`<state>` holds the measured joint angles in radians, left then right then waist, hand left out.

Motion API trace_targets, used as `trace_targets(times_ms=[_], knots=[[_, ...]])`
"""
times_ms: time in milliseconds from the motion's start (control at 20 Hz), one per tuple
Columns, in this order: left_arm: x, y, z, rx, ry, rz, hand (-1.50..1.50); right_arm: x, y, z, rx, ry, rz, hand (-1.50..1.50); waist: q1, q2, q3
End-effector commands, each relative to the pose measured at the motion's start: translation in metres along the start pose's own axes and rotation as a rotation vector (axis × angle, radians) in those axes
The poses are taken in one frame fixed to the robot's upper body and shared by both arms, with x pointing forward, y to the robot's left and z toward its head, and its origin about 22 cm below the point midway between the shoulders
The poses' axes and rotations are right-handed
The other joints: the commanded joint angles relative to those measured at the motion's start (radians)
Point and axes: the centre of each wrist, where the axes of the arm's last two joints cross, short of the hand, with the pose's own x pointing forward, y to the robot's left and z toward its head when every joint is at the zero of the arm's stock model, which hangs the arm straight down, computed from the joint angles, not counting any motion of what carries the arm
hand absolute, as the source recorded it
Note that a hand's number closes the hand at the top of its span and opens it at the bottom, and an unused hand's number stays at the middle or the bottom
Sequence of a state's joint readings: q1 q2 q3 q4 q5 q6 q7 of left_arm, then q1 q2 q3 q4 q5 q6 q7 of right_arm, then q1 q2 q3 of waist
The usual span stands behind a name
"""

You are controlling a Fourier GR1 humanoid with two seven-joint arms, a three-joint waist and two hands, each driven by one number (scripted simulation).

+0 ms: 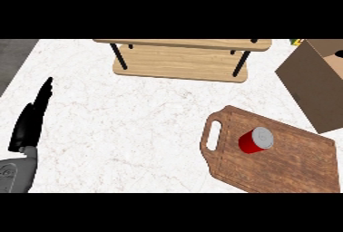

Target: Pick the squash from the cutting board and place it in the cardboard box

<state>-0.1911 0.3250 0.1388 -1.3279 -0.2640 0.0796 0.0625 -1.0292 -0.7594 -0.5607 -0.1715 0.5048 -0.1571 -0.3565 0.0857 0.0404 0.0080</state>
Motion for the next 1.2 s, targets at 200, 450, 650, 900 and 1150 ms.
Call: trace_targets(times_ms=[200,450,650,900,1150], knots=[[-0.005,-0.006,0.01,0.019,0.02,0.001,0.0,-0.015,-0.063,0.003,-0.135,-0.028,-0.207,-1.5,-0.017,-0.01,0.0],[-0.015,0.003,0.011,0.031,0.027,0.019,0.0,-0.04,-0.103,0.019,-0.169,-0.008,-0.247,-1.5,-0.028,-0.01,-0.001],[-0.009,0.007,0.009,0.011,0.022,0.005,0.0,-0.057,-0.14,0.035,-0.214,0.022,-0.212,-1.5,-0.033,-0.013,0.001],[-0.009,0.007,0.002,0.03,0.051,0.016,0.0,-0.081,-0.173,0.059,-0.18,0.028,-0.182,-1.5,-0.051,-0.015,0.001],[-0.023,0.014,0.015,0.031,0.042,0.005,0.0,-0.097,-0.214,0.087,-0.13,0.048,-0.157,-1.5,-0.055,-0.018,0.003]])
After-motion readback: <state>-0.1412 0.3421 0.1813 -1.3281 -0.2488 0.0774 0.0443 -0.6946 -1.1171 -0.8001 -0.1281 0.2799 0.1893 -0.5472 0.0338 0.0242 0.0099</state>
